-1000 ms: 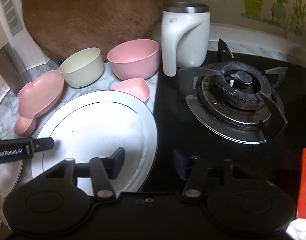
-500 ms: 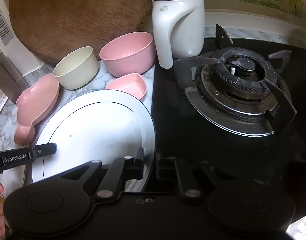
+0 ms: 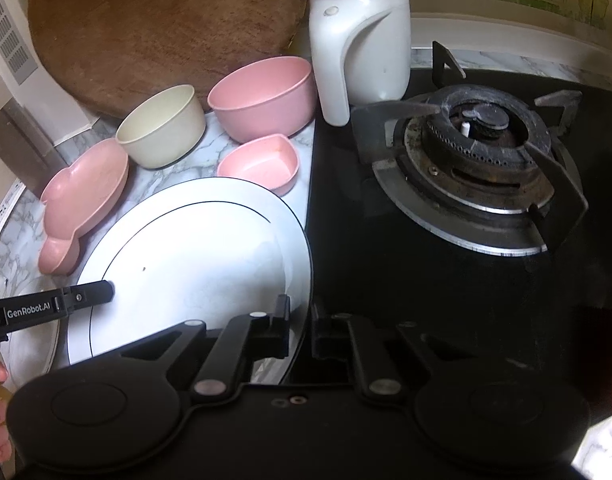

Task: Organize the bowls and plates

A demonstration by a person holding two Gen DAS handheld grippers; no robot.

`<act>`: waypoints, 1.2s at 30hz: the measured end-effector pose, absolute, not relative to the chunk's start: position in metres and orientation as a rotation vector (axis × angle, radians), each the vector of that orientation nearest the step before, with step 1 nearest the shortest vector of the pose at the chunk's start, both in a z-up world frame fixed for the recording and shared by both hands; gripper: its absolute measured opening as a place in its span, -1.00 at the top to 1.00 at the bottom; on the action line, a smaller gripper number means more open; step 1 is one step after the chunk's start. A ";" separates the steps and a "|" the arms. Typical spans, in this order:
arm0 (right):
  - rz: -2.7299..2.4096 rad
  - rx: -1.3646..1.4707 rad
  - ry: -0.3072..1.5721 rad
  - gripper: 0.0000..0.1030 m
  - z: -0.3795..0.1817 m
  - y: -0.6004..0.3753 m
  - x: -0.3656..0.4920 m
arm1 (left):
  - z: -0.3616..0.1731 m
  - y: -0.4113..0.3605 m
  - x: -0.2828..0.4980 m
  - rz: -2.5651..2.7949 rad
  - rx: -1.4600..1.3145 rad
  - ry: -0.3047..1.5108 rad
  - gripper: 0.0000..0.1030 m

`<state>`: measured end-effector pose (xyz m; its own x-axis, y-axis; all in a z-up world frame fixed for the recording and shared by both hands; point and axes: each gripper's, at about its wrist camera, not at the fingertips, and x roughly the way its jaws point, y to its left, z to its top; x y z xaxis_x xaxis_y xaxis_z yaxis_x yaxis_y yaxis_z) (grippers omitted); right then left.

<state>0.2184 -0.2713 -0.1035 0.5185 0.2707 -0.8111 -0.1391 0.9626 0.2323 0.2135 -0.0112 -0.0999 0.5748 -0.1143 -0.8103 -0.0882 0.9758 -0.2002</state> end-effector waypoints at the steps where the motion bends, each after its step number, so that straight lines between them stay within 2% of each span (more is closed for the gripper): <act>1: 0.249 0.144 0.999 0.80 -0.103 -0.271 0.215 | -0.099 -0.011 0.210 -0.017 -0.231 0.962 0.72; 19: 0.329 0.155 1.016 0.80 -0.093 -0.276 0.148 | -0.083 -0.008 0.137 -0.029 -0.227 0.950 0.72; 36: 0.326 0.121 1.017 0.80 -0.098 -0.272 0.143 | -0.091 -0.007 0.127 -0.030 -0.217 0.962 0.72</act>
<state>0.1427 -0.2719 -0.0976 0.4827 0.3229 -0.8141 -0.2113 0.9450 0.2495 0.1272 -0.0070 -0.0913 0.5730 -0.1218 -0.8104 -0.0706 0.9779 -0.1968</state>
